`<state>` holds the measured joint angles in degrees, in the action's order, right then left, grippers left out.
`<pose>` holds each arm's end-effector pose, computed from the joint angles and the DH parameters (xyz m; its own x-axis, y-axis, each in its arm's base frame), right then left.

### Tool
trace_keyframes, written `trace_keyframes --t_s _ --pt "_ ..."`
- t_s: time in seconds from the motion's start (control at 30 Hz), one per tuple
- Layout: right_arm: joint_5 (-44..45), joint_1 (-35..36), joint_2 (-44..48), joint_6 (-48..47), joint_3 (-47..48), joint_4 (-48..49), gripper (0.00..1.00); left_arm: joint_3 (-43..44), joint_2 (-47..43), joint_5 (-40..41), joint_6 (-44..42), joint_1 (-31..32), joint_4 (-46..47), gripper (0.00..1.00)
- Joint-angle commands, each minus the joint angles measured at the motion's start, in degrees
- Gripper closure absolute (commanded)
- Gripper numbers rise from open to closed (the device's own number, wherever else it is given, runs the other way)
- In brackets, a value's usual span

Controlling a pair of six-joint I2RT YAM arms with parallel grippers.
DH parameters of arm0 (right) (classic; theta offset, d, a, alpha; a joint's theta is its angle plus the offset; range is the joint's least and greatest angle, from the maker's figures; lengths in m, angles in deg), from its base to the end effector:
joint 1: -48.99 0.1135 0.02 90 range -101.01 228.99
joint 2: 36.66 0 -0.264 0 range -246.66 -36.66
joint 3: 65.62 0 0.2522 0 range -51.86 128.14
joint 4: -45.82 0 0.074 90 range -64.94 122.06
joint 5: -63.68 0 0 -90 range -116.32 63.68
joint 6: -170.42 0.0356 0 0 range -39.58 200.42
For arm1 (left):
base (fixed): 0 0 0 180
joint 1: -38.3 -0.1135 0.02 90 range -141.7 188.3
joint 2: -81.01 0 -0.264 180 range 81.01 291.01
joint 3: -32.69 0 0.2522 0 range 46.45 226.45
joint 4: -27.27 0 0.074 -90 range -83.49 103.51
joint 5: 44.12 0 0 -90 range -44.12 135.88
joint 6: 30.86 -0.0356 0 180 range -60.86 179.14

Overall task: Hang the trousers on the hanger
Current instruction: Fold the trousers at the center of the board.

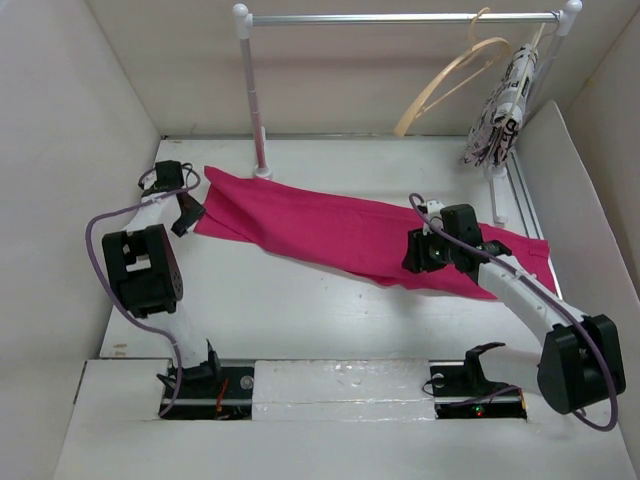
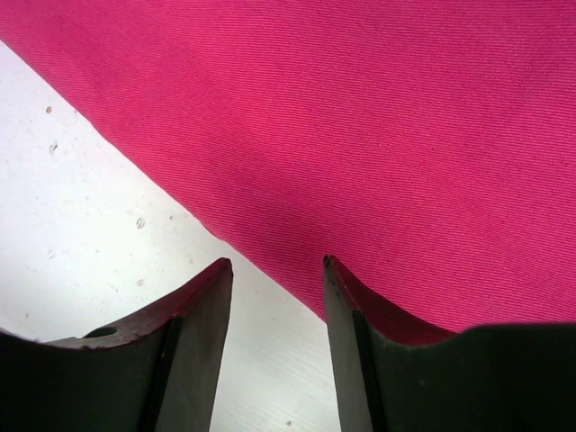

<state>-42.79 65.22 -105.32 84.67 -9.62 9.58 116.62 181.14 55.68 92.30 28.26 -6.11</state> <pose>0.2287 0.0771 0.2226 -0.7547 -0.1457 -0.6397 -0.3921 0.8819 0.2618 0.3725 0.0721 0.2200 -0.4742 -0.6313 -0.6137 -0.6448 0.7236 -0.2462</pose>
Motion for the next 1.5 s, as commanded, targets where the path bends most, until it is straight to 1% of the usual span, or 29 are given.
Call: trace_keyframes --t_s 0.0,0.17,0.23,0.27,0.3,0.33,0.37,0.4,0.47,0.53,0.57,0.6,0.63,0.67,0.7,0.73,0.77,0.83,0.9,0.97,1.1,1.17,1.2,1.23,1.3,1.33,1.37,1.4,1.47 --pt "0.3 -0.31 2.56 -1.61 2.24 -0.81 0.49 -0.22 4.0 -4.88 2.43 -2.0 2.3 0.55" --pt "-2.25 -1.73 5.38 -1.35 0.48 -1.34 0.47 1.55 7.87 -5.76 3.48 -2.0 3.53 0.53" --pt "-1.64 -1.73 6.78 -0.83 -0.57 -1.86 0.47 1.72 9.54 -6.9 4.01 -2.0 3.45 0.55" --pt "-1.2 -1.73 7.4 -0.74 -0.93 -2.13 0.47 1.46 9.72 -6.64 4.36 -2.0 3.71 0.59" --pt "-0.94 -1.73 8.01 -0.47 -1.19 -2.65 0.47 0.76 10.07 -7.16 4.19 -2.0 4.4 0.63" --pt "0.02 -2.34 8.63 0.05 -1.63 -2.83 0.47 0.32 10.16 -7.08 4.01 -2.0 5.28 0.71" --pt "0.56 -2.34 9.77 0.23 -1.81 -3.27 0.47 0.06 10.34 -6.82 3.92 -2.0 5.12 0.89" --pt "1.0 -2.34 10.3 0.41 -2.07 -3.62 0.47 -0.12 10.69 -6.9 3.66 -2.0 5.29 1.0" --pt "1.7 -4.09 11.44 0.67 -2.95 -3.8 0.46 -0.3 10.69 -6.73 2.43 -2.0 4.76 1.0" --pt "1.97 -6.11 11.62 0.58 -3.3 -4.67 0.46 -1.08 8.77 -4.28 2.08 -2.0 4.24 1.0" --pt "2.84 -7.6 11.71 0.67 -3.39 -6.16 0.45 -2.83 6.15 -2.61 1.9 -3.56 4.24 1.0" --pt "2.85 -7.62 11.8 0.67 -3.56 -6.87 0.44 -3.72 4.56 -2.16 1.81 -3.58 4.24 1.0" --pt "4.41 -8.31 11.8 1.11 -3.65 -7.57 0.43 -4.94 3.15 -1.9 1.64 -5.93 4.24 1.0" --pt "5.56 -10.84 12.49 1.63 -4.35 -8.27 0.4 -8.44 -0.61 -1.2 1.46 -8.82 4.5 1.0" --pt "5.57 -10.87 12.85 1.64 -4.97 -8.28 0.4 -8.47 -2.39 -1.28 1.03 -8.85 4.5 1.0" --pt "5.48 -11.82 13.03 2.16 -5.49 -8.19 0.38 -9.69 -3.97 -1.28 0.5 -11.81 4.85 1.0" --pt "4.79 -13.92 13.2 2.34 -6.11 -7.85 0.37 -11.53 -5.64 -0.93 0.15 -13.23 4.59 1.0" --pt "1.9 -15.87 12.86 3.04 -7.96 -6.62 0.35 -13.03 -9.86 -0.66 -0.65 -16.74 3.89 1.0" --pt "-0.31 -18.32 11.98 3.39 -8.66 -5.65 0.34 -15.85 -13.89 -0.58 -0.82 -17.47 3.71 1.0" --pt "-1.29 -19.74 10.83 4.45 -9.37 -5.91 0.32 -17.69 -15.75 -0.4 -0.83 -17.47 3.53 1.0" --pt "0.03 -26.67 11.53 5.85 -10.86 -7.14 0.32 -19.72 -17.87 -2.23 0.23 -17.47 3.27 1.0" --pt "3.28 -32.12 12.58 7.43 -11.91 -6.53 0.32 -20.68 -18.4 -3.29 1.02 -17.47 3.88 1.0" --pt "3.72 -34.75 12.59 7.61 -12.0 -6.26 0.33 -20.78 -18.66 -4.08 1.28 -17.47 4.15 1.0" --pt "4.42 -39.73 12.59 8.14 -12.0 -6.0 0.33 -20.6 -18.66 -4.26 1.37 -17.47 4.15 1.0" --pt "3.56 -44.07 10.85 9.01 -11.48 -6.09 0.35 -19.38 -17.7 -4.44 1.46 -17.47 3.45 1.0" --pt "2.59 -46.0 10.22 10.06 -11.82 -5.39 0.35 -18.76 -17.26 -4.27 1.55 -17.47 2.92 1.0" --pt "1.63 -49.77 9.61 10.86 -12.35 -3.99 0.36 -17.71 -16.73 -4.35 1.72 -17.47 2.57 1.0" --pt "0.83 -51.8 7.86 11.48 -13.05 -1.19 0.36 -17.27 -15.95 -4.44 1.99 -17.47 2.13 1.0" --pt "1.26 -56.02 5.66 13.84 -12.97 1.64 0.36 -17.09 -15.33 -5.05 2.51 -17.47 2.3 1.0"
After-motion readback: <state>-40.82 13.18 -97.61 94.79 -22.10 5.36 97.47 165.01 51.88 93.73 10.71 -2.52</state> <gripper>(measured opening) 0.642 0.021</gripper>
